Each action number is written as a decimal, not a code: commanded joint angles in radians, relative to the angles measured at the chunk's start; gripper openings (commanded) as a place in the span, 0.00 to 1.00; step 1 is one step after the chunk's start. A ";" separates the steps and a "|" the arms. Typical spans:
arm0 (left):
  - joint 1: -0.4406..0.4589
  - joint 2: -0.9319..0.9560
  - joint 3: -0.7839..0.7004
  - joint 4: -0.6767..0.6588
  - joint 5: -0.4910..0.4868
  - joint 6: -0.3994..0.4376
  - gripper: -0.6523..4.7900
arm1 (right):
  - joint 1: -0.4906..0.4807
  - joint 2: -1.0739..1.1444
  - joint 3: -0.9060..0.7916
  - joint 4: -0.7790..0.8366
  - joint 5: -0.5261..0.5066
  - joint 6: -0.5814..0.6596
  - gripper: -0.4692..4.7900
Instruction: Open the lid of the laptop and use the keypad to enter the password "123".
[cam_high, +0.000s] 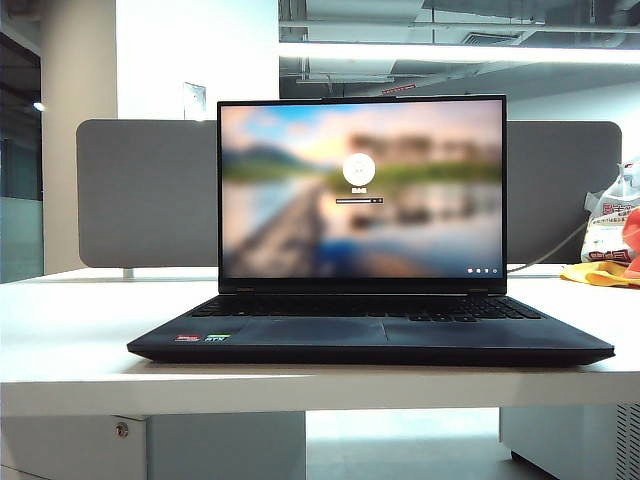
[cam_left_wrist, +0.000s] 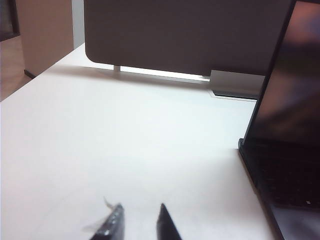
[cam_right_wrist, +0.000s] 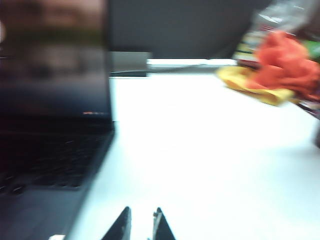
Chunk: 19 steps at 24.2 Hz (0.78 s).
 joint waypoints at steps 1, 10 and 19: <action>-0.001 0.000 0.000 0.008 0.004 0.002 0.28 | -0.001 0.000 -0.003 0.011 0.061 0.035 0.21; -0.001 0.000 0.000 0.008 0.004 0.002 0.28 | -0.001 0.000 -0.003 0.011 0.060 0.024 0.21; -0.001 0.000 0.000 0.008 0.004 0.002 0.28 | -0.001 0.000 -0.003 0.011 0.057 -0.029 0.21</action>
